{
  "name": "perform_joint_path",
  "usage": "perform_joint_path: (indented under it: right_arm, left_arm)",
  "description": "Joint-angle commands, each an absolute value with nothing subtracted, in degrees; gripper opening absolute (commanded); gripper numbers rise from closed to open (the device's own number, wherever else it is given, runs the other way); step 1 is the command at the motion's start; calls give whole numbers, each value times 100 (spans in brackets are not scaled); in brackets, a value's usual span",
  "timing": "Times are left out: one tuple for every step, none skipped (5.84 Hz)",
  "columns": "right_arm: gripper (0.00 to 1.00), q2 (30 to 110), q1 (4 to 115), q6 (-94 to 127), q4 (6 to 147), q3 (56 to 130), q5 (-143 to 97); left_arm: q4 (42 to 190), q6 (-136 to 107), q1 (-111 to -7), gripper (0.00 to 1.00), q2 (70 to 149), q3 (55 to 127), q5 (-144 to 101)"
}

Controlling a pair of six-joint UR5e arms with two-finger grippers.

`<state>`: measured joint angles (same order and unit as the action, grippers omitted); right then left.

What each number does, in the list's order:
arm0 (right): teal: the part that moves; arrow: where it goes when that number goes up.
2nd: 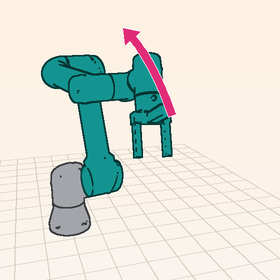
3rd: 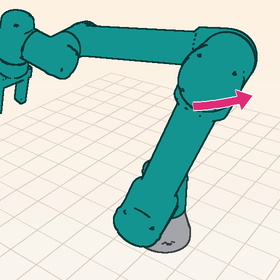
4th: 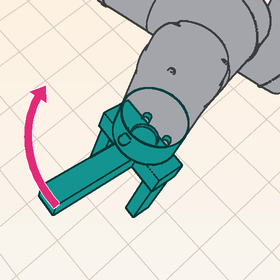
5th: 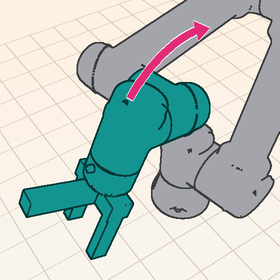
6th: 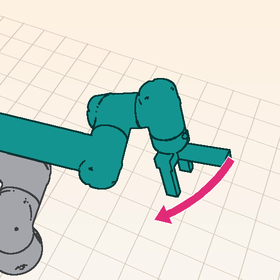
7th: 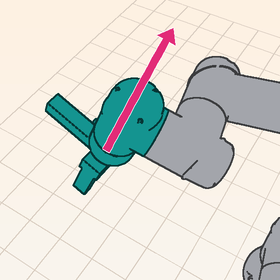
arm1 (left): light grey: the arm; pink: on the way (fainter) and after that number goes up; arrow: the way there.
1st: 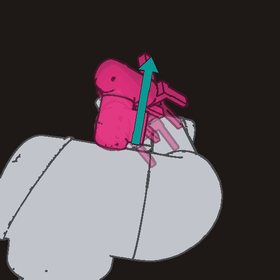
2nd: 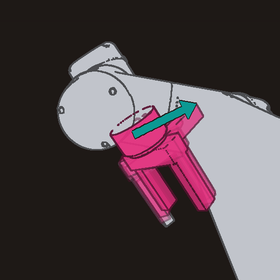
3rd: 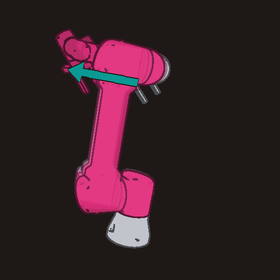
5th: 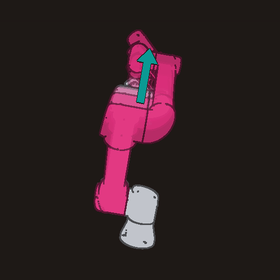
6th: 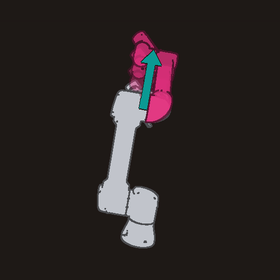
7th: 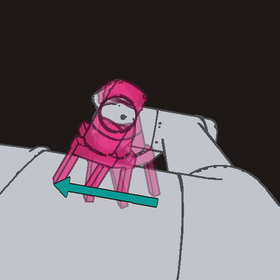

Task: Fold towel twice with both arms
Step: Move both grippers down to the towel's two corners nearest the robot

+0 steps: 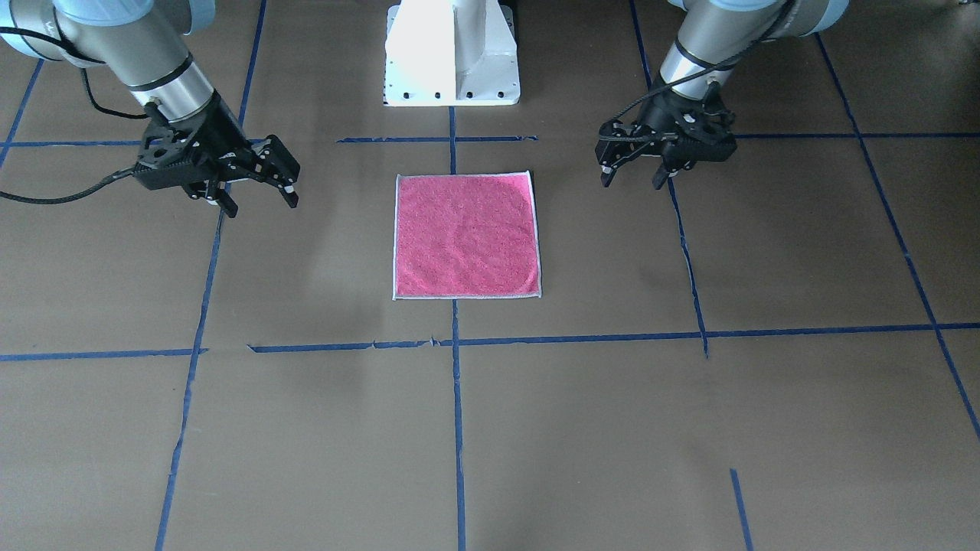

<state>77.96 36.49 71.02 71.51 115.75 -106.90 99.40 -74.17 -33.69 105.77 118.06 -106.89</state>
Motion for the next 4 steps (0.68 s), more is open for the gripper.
perform_joint_path:
  right_arm:
    - [88, 7456, 3017, 7836, 7285, 11383, -10127]
    - [85, 6792, 2780, 8205, 8061, 11217, -9873]
    - [85, 6568, 2534, 8348, 8303, 11163, -9653]
    - [86, 6557, 2427, 8411, 8306, 11171, -9616]
  left_arm:
    - [9817, -8276, -2726, 74, 11176, 11351, -10101]
    - [9835, -8566, -2542, 68, 11388, 11007, -9855]
    - [9835, -8613, -2427, 68, 11373, 10943, -9783]
    - [9835, -8622, -2278, 68, 11330, 10925, -9774]
